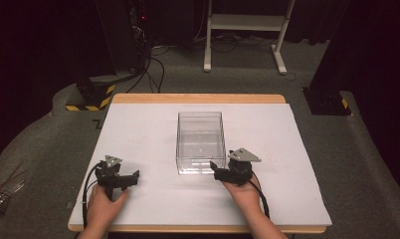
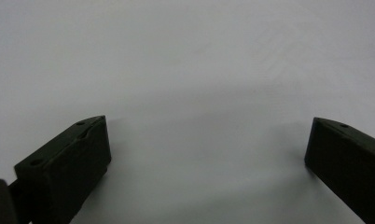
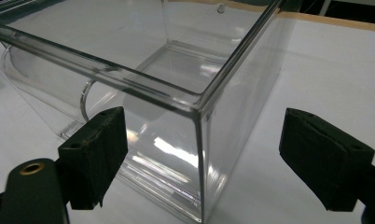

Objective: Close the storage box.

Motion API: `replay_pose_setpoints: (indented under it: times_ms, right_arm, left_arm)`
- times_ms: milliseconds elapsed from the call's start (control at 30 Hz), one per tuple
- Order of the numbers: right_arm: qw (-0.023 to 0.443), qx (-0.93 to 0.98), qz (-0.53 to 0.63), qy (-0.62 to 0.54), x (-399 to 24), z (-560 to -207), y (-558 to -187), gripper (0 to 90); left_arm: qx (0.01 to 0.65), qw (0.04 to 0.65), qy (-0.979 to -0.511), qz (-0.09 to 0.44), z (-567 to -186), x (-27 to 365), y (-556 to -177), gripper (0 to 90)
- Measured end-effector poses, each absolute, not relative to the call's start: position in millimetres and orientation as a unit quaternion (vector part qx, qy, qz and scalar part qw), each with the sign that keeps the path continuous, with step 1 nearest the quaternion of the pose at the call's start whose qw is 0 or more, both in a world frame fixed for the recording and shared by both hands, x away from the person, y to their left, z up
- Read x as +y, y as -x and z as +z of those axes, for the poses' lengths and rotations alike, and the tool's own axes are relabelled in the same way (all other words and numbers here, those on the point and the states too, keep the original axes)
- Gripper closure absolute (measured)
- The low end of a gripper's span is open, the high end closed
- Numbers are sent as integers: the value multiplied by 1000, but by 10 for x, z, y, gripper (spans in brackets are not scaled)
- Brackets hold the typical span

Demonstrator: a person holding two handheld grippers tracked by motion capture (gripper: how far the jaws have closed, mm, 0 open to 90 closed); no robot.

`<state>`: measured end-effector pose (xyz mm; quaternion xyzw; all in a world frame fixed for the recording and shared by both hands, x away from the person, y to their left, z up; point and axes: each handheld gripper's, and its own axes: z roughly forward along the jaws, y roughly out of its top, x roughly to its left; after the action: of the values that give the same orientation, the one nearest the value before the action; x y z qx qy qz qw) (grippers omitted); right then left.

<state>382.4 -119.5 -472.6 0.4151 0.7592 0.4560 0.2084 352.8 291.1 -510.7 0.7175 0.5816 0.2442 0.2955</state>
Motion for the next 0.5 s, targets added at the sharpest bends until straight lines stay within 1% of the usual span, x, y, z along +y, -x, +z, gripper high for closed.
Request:
replay_pose_setpoints:
  times_ms: [433,500]
  right_arm:
    - [210,759,450,-420,-1182,-4751,-3940,153]
    - [206,761,450,-420,-1186,-4748,-3937,174]
  left_arm:
    - [582,295,-718,244,-5107,2912,-3528,4]
    - [582,296,-717,244,-5107,2912,-3528,4]
